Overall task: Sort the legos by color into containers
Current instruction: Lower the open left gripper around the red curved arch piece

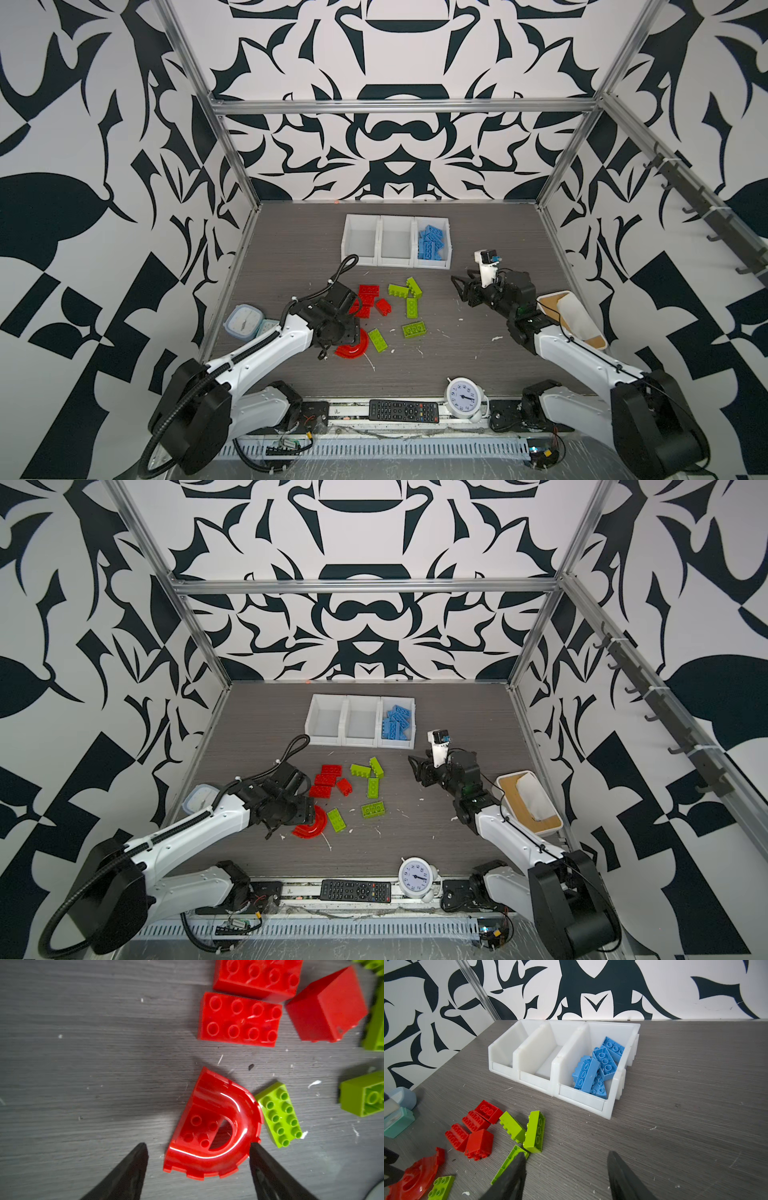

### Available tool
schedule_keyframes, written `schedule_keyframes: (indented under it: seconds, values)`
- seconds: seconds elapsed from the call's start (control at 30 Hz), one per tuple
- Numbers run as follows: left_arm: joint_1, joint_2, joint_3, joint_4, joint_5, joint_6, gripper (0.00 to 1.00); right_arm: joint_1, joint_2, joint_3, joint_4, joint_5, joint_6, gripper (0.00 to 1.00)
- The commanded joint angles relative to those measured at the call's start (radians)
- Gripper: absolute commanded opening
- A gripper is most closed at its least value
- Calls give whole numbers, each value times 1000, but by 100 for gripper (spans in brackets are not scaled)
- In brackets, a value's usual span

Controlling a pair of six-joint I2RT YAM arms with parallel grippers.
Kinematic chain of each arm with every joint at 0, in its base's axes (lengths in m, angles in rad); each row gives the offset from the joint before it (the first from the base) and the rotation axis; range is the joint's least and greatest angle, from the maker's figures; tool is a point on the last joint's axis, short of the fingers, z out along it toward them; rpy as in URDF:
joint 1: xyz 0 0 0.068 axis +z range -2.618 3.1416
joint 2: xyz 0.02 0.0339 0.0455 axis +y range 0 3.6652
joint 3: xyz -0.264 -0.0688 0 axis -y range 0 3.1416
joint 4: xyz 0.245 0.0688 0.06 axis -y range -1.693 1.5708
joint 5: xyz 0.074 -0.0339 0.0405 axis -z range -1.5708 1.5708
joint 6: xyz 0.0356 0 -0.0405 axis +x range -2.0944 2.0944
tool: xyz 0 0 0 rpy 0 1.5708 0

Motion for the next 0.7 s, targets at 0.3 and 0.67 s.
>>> schedule_keyframes:
  seconds: [0.3, 0.67]
  values:
    - [5, 41, -17, 27, 1, 16, 73, -1, -9, 5, 14, 14, -22, 65]
    - [16, 18, -43, 41, -4, 4, 66, 0, 30, 12, 16, 11, -23, 66]
